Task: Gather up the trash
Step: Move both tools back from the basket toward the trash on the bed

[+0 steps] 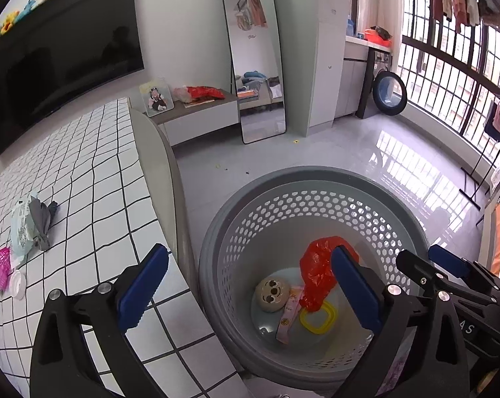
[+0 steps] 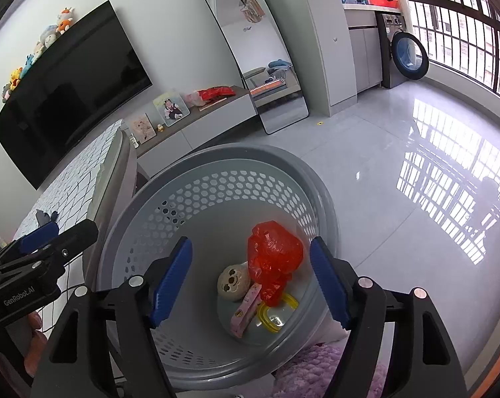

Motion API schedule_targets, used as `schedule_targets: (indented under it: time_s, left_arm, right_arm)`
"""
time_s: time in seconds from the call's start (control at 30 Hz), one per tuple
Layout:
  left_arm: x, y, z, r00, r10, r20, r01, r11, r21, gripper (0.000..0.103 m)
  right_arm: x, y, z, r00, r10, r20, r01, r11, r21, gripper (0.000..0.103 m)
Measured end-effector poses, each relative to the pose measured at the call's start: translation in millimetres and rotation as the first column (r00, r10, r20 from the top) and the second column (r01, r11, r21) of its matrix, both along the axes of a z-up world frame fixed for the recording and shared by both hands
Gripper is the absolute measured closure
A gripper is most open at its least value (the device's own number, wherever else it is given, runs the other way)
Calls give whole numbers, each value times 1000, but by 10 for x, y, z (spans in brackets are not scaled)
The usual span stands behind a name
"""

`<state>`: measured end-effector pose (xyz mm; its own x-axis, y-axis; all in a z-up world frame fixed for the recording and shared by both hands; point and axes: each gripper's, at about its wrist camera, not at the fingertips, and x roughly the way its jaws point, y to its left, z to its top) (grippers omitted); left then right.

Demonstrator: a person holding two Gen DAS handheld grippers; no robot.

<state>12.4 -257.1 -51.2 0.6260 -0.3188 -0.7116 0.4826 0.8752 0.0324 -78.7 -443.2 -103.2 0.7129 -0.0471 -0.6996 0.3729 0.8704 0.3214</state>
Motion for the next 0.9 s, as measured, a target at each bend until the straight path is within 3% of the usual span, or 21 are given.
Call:
schedule_targets:
  time_s: [0.57, 0.9]
  left_arm:
    - [45, 79, 10, 1000, 15, -7, -15, 1000, -18, 7]
    - [-212, 445, 354, 998, 36, 59, -32, 998, -53, 7]
  right_arm:
    - [16, 49, 34, 1000, -1, -4, 1, 1000, -20, 32]
    - [-148, 321, 301, 999, 2, 40, -1, 999, -43, 31]
